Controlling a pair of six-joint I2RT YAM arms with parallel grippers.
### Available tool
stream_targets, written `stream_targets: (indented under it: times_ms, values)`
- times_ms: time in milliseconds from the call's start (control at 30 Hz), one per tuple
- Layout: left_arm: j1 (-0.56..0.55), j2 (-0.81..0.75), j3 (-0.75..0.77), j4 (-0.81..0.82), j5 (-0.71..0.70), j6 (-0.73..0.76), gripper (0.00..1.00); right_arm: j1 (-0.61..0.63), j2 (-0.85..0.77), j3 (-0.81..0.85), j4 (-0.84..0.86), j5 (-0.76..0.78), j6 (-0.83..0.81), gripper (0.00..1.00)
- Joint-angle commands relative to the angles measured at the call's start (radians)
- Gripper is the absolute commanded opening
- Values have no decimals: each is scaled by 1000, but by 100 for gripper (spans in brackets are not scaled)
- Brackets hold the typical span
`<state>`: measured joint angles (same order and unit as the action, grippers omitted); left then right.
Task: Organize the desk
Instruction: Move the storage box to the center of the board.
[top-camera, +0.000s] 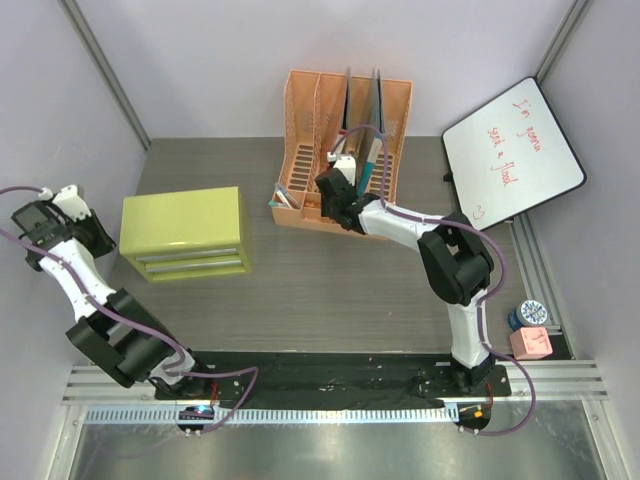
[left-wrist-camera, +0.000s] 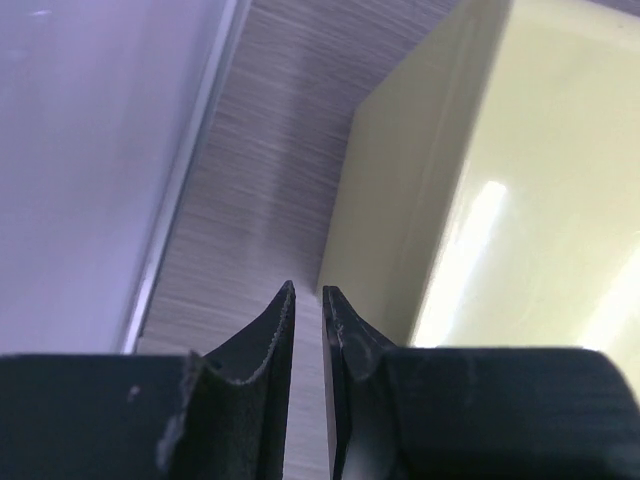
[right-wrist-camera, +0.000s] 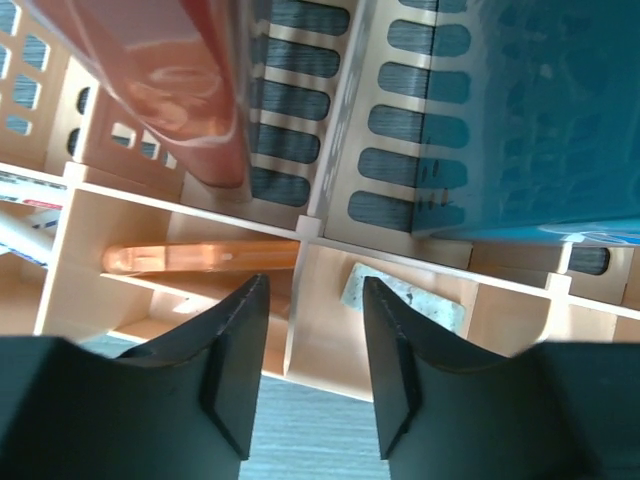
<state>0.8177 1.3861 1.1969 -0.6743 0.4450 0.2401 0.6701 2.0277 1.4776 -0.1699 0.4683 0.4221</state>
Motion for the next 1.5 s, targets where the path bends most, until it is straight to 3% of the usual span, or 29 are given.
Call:
stream_targets:
  times_ms: [0, 100, 133, 233, 567, 833, 1233, 1333, 1467]
  values:
    - [-61, -32, -40, 102, -12, -44, 18, -14, 22, 39, 60, 49, 12, 46]
    - [-104, -47, -77, 104, -32, -36, 18, -15, 19, 26, 58, 41, 20, 31]
    - [-115, -55, -88, 105, -37, -36, 18, -12, 11, 12, 59, 41, 23, 18]
    - [-159, -71, -129, 105, -51, -35, 18, -1, -7, -37, 60, 55, 26, 1]
    - [-311, -101, -211, 108, -86, -56, 18, 42, -187, -286, 73, 108, 63, 1]
    - [-338, -102, -204, 105, -91, -53, 18, 89, -291, -442, 86, 109, 113, 1]
    - [-400, -91, -200, 94, -83, -61, 19, 158, -238, -468, 213, 27, 60, 1]
    - [-429, -61, -163, 101, -97, -70, 19, 195, -192, -398, 176, 21, 11, 1]
    - [-474, 20, -99, 107, -118, -84, 19, 241, -205, -427, 129, 26, -14, 1]
